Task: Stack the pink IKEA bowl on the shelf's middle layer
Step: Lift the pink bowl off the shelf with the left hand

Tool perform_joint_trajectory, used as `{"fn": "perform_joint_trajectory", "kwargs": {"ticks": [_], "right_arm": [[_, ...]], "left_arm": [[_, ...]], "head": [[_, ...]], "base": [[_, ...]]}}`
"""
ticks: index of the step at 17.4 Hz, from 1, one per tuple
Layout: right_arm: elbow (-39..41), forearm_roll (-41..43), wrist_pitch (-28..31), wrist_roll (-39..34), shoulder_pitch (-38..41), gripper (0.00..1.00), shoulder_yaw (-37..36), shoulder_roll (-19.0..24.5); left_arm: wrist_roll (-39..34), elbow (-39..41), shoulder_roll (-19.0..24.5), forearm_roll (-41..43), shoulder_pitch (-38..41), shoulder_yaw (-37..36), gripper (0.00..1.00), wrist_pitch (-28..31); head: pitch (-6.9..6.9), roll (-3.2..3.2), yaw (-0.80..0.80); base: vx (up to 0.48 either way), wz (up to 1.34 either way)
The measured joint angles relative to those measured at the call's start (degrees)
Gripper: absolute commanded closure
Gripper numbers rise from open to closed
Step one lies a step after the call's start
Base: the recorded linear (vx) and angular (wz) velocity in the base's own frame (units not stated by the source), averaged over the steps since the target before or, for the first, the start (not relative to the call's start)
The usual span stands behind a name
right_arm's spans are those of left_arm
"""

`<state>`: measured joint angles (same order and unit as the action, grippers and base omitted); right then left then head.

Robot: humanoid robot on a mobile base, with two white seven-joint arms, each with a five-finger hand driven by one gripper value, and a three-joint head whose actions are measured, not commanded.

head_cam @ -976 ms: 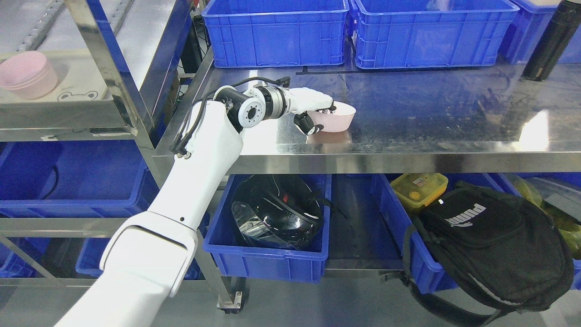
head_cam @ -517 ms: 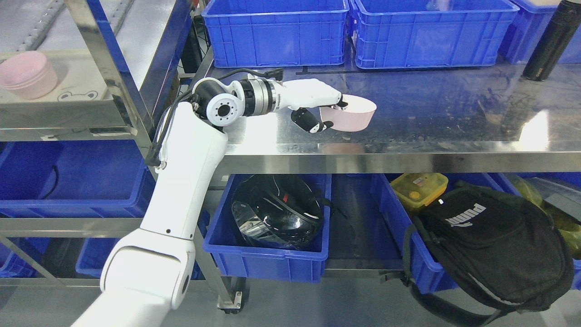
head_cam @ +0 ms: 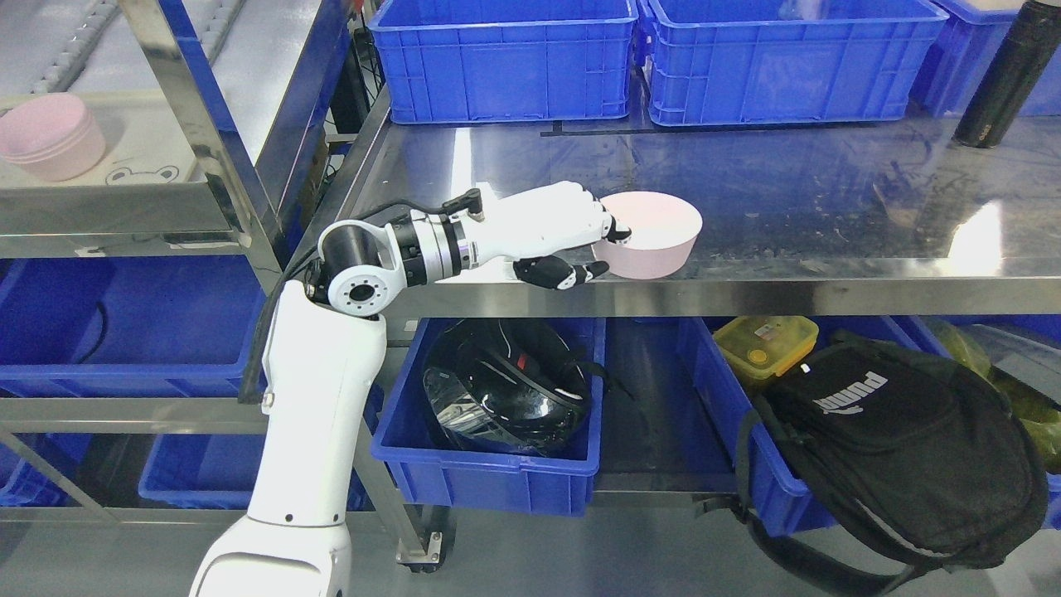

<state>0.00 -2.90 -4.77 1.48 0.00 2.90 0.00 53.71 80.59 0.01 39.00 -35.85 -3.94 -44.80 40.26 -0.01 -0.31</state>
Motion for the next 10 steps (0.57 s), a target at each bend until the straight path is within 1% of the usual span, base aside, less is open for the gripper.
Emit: {"fn": "perform_joint_trajectory", "kwargs": {"ticks": [4, 10], "right_arm": [[0.0, 0.0, 0.0, 0.0, 0.0, 0.0, 0.0, 0.0], [0.0, 0.0, 0.0, 0.0, 0.0, 0.0, 0.0, 0.0]], "left_arm": [[-0.2, 3.5, 0.0, -0.5, 3.1, 1.4, 0.99, -0.2], [-0.1, 6.9, 0.0, -0.7, 4.9, 2.6, 0.99, -0.2]], "head": [[0.0, 0.0, 0.0], [0.0, 0.0, 0.0]], "base": [[0.0, 0.0], [0.0, 0.0]]}}
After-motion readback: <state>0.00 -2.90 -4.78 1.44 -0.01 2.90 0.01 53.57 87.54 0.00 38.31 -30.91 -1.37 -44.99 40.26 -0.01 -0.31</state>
